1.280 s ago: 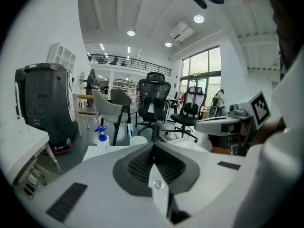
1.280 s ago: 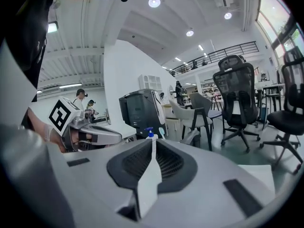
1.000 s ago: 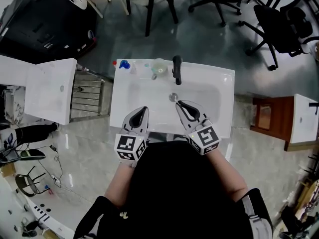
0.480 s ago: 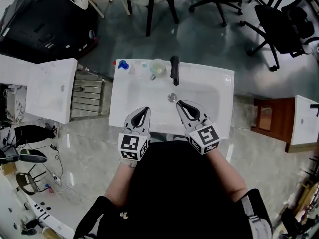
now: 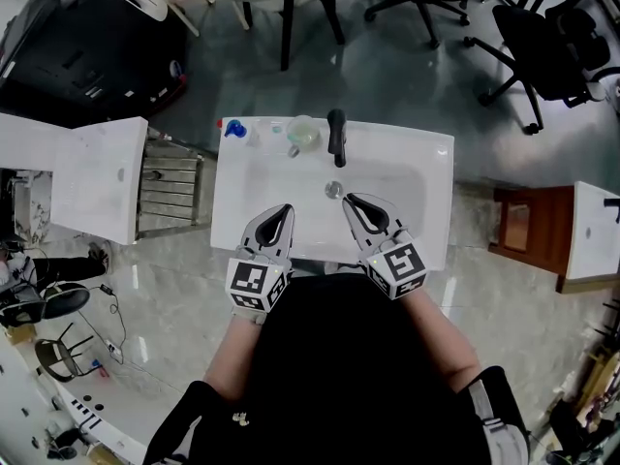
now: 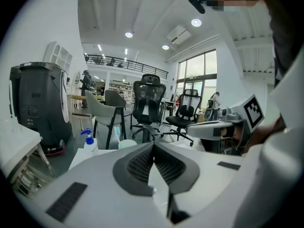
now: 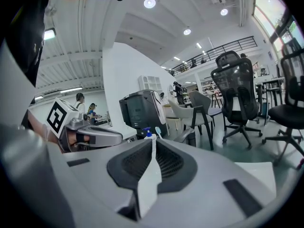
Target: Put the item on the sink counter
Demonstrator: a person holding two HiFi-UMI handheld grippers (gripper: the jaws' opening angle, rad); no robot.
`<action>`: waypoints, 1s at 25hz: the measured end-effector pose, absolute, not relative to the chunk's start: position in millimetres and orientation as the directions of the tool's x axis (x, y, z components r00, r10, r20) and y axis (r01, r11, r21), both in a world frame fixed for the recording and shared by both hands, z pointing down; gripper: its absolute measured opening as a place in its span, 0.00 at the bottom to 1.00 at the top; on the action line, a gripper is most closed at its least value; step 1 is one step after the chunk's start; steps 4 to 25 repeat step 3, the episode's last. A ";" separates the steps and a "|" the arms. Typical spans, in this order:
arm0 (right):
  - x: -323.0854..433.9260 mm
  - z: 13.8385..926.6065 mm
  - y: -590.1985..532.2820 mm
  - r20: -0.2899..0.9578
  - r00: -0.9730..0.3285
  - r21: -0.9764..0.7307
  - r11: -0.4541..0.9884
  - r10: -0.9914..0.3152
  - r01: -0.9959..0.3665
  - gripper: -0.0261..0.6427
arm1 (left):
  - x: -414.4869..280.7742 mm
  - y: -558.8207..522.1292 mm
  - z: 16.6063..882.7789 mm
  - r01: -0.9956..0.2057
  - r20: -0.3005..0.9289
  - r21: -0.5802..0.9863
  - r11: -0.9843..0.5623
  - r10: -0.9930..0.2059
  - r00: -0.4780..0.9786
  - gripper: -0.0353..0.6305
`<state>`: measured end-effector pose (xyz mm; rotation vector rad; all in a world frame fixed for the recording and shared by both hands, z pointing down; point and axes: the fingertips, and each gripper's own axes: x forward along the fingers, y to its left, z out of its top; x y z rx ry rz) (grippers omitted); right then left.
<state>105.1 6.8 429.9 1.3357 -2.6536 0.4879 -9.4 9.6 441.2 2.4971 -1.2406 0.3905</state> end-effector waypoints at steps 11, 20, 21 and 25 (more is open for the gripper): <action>104.7 430.7 6.0 0.260 -0.598 -0.227 0.554 -0.758 -0.801 0.10 | -12.7 7.6 441.9 -0.814 0.391 0.149 -0.561 -0.723 0.570 0.09; 104.7 430.7 6.0 0.260 -0.598 -0.227 0.554 -0.758 -0.801 0.10 | -12.7 7.6 441.9 -0.814 0.391 0.149 -0.561 -0.723 0.570 0.09; 104.7 430.7 6.0 0.260 -0.598 -0.227 0.554 -0.758 -0.801 0.10 | -12.7 7.6 441.9 -0.814 0.391 0.149 -0.561 -0.723 0.570 0.09; 104.7 430.7 6.0 0.260 -0.598 -0.227 0.554 -0.758 -0.801 0.10 | -12.7 7.6 441.9 -0.814 0.391 0.149 -0.561 -0.723 0.570 0.09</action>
